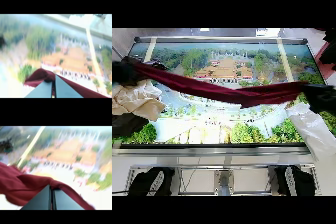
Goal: Fold the shirts.
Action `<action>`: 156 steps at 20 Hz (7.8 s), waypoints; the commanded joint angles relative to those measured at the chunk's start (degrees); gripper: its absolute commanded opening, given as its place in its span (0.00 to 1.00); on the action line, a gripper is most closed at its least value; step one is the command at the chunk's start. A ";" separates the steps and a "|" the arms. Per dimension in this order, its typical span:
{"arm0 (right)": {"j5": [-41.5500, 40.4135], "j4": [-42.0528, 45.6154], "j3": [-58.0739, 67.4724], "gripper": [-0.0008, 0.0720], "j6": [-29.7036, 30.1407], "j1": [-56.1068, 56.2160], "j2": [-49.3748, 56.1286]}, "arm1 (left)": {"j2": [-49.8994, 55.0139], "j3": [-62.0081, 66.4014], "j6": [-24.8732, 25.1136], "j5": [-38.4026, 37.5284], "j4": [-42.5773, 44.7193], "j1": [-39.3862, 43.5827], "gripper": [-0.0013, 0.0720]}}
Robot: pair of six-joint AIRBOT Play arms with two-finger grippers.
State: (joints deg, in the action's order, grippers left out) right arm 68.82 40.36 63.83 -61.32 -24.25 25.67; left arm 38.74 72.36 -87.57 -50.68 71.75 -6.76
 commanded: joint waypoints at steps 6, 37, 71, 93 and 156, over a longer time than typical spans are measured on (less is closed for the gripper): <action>-10.95 10.86 30.67 0.05 -6.58 0.07 -1.16 | 0.35 29.57 15.10 -5.18 5.64 -0.02 0.04; -33.14 20.44 12.04 0.05 -0.96 23.34 61.35 | 50.93 13.99 -3.45 -0.33 20.00 5.38 0.04; -0.46 33.24 -7.17 0.49 -17.44 22.38 36.00 | 39.47 2.29 -3.08 -8.59 20.81 5.35 0.90; -11.32 6.32 -52.17 0.58 -16.13 21.75 24.09 | 31.98 2.16 0.57 -15.65 12.04 5.38 0.90; -0.79 12.81 -25.46 0.05 -21.31 21.73 10.88 | 3.30 -28.55 0.70 -14.45 -9.38 -18.47 0.04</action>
State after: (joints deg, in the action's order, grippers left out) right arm 70.30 51.00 35.48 -81.19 -2.52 35.59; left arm 42.19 39.16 -91.94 -67.05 65.65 -25.28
